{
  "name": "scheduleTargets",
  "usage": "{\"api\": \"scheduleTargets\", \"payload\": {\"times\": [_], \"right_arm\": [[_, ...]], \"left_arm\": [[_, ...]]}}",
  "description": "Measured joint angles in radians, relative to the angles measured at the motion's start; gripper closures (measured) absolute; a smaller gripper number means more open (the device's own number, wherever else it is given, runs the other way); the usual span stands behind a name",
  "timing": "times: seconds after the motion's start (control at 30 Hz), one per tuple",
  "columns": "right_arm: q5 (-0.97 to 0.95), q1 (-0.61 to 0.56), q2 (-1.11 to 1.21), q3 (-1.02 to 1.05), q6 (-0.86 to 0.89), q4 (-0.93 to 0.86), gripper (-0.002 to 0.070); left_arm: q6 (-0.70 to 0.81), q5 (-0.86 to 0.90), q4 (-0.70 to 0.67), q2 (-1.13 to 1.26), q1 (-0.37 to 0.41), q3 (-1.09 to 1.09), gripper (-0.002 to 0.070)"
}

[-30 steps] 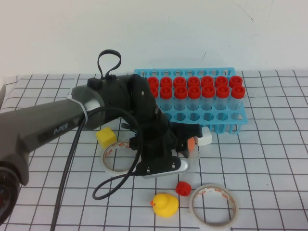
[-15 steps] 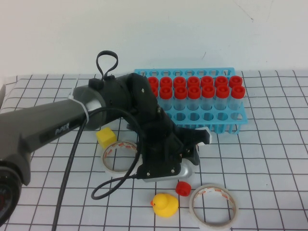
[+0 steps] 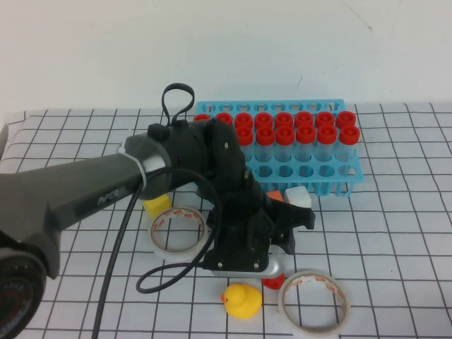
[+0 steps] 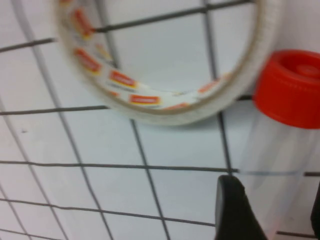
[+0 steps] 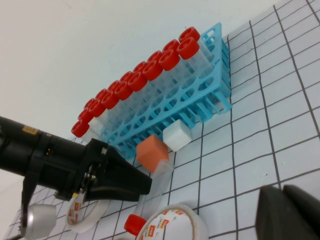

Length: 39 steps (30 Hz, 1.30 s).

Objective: Place the test tubes

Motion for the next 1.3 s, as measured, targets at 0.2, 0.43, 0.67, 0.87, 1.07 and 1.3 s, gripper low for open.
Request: {"api": "scheduleTargets", "payload": {"times": [0.2, 0.43, 0.67, 0.87, 1.07, 1.3], "right_arm": [[0.0, 0.0, 0.0, 0.0, 0.0, 0.0, 0.0678], [0.0, 0.0, 0.0, 0.0, -0.004, 0.0, 0.0678], [0.002, 0.0, 0.0, 0.0, -0.007, 0.0, 0.0678], [0.002, 0.0, 0.0, 0.0, -0.009, 0.0, 0.0678], [0.002, 0.0, 0.0, 0.0, -0.011, 0.0, 0.0678], [0.002, 0.0, 0.0, 0.0, -0.011, 0.0, 0.0678]], "left_arm": [[0.0, -0.005, 0.016, 0.002, 0.0, 0.0, 0.0365], [0.0, 0.002, 0.009, 0.015, 0.0, 0.0, 0.0365], [0.004, 0.008, 0.004, 0.038, 0.0, -0.002, 0.0365], [-0.006, 0.008, 0.008, 0.038, -0.01, -0.002, 0.0374], [-0.056, 0.01, -0.004, 0.04, -0.01, -0.002, 0.0461], [-0.078, -0.016, -0.1, 0.039, -0.012, -0.002, 0.0461]]}}
